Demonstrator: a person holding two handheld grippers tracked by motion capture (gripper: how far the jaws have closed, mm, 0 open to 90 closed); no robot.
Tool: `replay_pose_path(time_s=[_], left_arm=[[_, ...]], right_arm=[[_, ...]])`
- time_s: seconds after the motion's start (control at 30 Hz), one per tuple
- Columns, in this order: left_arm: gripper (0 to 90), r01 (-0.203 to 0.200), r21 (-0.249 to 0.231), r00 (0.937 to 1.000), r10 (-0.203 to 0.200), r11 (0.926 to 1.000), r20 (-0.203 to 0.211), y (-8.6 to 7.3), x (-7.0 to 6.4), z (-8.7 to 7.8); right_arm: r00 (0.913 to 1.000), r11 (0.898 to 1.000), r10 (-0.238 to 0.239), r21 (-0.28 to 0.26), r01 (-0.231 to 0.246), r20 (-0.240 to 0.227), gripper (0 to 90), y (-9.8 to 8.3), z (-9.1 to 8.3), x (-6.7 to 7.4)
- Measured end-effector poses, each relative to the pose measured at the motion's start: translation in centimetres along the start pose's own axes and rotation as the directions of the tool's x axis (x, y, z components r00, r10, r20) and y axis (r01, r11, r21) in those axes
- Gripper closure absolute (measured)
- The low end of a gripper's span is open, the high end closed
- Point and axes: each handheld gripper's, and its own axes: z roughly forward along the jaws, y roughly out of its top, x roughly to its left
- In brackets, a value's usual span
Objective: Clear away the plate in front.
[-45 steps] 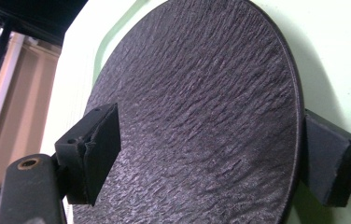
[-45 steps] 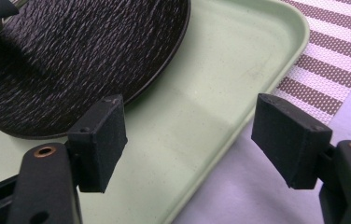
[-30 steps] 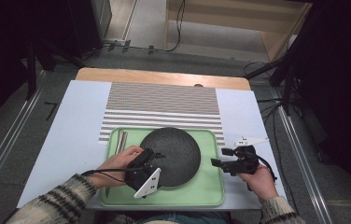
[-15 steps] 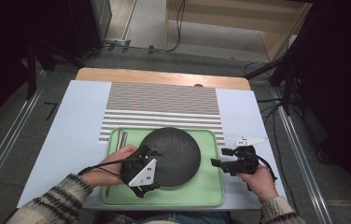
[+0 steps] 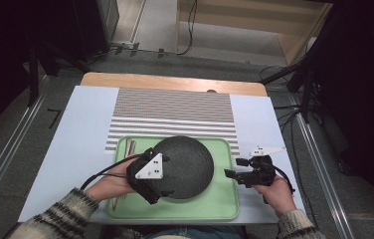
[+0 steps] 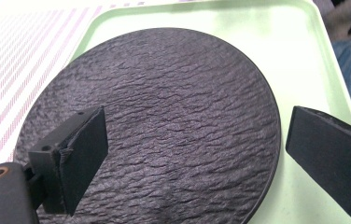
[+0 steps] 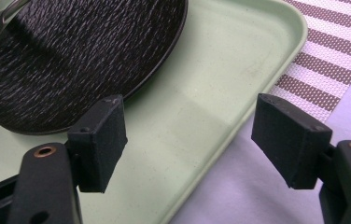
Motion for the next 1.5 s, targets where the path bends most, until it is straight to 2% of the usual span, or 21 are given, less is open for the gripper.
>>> replay_pose_path(time_s=[0.03, 0.13, 0.2, 0.23, 0.27, 0.3, 0.33, 0.43, 0.5, 0.67, 0.87, 0.93, 1.0, 1.03, 1.07, 1.13, 1.23, 1.47, 1.5], left_arm=[[6.3, 0.032, 0.001, 0.9995, -0.032, 0.9995, 0.001, 0.0, 0.1, 0.0], [6.3, 0.091, 0.007, 0.9958, -0.091, 0.9958, -0.001, 0.0, 0.3, 0.1], [6.3, 0.128, 0.009, 0.9918, -0.128, 0.9918, -0.002, 0.0, 0.4, 0.1], [6.3, 0.155, 0.008, 0.9879, -0.155, 0.9879, -0.005, 0.0, 0.5, 0.1], [6.4, 0.187, 0.006, 0.9823, -0.187, 0.9823, -0.007, 0.0, 0.6, 0.1], [6.4, 0.231, -0.007, 0.9730, -0.231, 0.9729, -0.003, -0.1, 0.8, 0.1], [6.4, 0.254, -0.004, 0.9670, -0.254, 0.9671, -0.009, -0.2, 0.9, 0.0], [6.4, 0.296, -0.006, 0.9544, -0.296, 0.9551, -0.036, -0.3, 1.1, 0.1], [6.4, 0.327, -0.002, 0.9433, -0.327, 0.9449, -0.056, -0.5, 1.3, 0.1], [6.4, 0.409, 0.012, 0.9084, -0.406, 0.9125, -0.101, -1.0, 1.8, 0.1], [6.4, 0.465, 0.017, 0.8811, -0.461, 0.8852, -0.108, -1.6, 2.5, -0.2], [6.4, 0.476, 0.019, 0.8743, -0.470, 0.8795, -0.121, -1.8, 2.8, -0.3], [6.4, 0.482, 0.016, 0.8698, -0.476, 0.8763, -0.131, -2.0, 3.0, -0.6], [6.4, 0.487, 0.007, 0.8650, -0.482, 0.8732, -0.140, -2.1, 3.2, -0.7], [6.5, 0.487, 0.006, 0.8651, -0.482, 0.8733, -0.140, -2.2, 3.2, -0.8], [6.4, 0.494, 0.003, 0.8580, -0.486, 0.8697, -0.165, -2.4, 3.5, -1.1], [6.5, 0.505, -0.006, 0.8502, -0.499, 0.8630, -0.169, -2.7, 3.9, -1.5], [6.6, 0.509, -0.020, 0.8405, -0.502, 0.8604, -0.203, -3.3, 4.5, -2.5], [6.6, 0.517, -0.029, 0.8348, -0.511, 0.8558, -0.205, -3.5, 4.7, -2.7]], right_arm=[[1.0000, 1.000, -0.001, 0.000, 0.001, 0.001, 24.3, 0.0, 0.0, 0.0], [1.0000, 1.000, -0.001, 0.000, 0.001, 0.001, 24.3, 0.0, 0.0, 0.0], [1.0000, 1.000, -0.001, -0.001, 0.001, 0.000, 24.3, 0.0, 0.0, 0.0], [1.0000, 1.000, -0.001, -0.001, 0.001, 0.000, 24.3, 0.0, 0.0, 0.0], [1.0000, 1.000, -0.002, -0.001, 0.002, 0.000, 24.3, 0.0, 0.0, 0.0], [1.0000, 1.000, -0.002, 0.000, 0.002, 0.000, 24.3, 0.0, 0.0, 0.0], [1.0000, 1.000, -0.003, -0.001, 0.003, 0.003, 24.3, 0.0, 0.0, 0.1], [1.0000, 1.000, -0.001, -0.011, 0.001, 0.000, 24.4, 0.1, -0.1, 0.1], [1.0000, 1.000, -0.003, -0.011, 0.003, -0.001, 24.4, 0.1, -0.1, 0.1], [0.9998, 1.000, -0.017, -0.007, 0.017, -0.007, 24.4, 0.1, 0.1, 0.3], [0.9994, 1.000, -0.024, 0.002, 0.024, -0.025, 24.4, 0.1, 0.2, 0.4], [0.9991, 1.000, -0.029, 0.004, 0.029, -0.031, 24.4, 0.1, 0.2, 0.5], [0.9990, 0.999, -0.032, 0.000, 0.032, -0.030, 24.4, 0.1, 0.2, 0.5], [0.9991, 1.000, -0.031, -0.002, 0.031, -0.030, 24.4, 0.1, 0.2, 0.5], [0.9991, 1.000, -0.027, -0.006, 0.027, -0.032, 24.4, 0.1, 0.2, 0.4], [0.9991, 1.000, -0.027, -0.007, 0.027, -0.033, 24.4, 0.2, 0.1, 0.4], [0.9989, 1.000, -0.027, -0.001, 0.027, -0.038, 24.4, 0.2, 0.3, 0.4], [0.9987, 1.000, -0.028, 0.001, 0.028, -0.043, 24.4, 0.2, 0.3, 0.4], [0.9987, 1.000, -0.029, 0.003, 0.029, -0.043, 24.4, 0.2, 0.3, 0.4]])
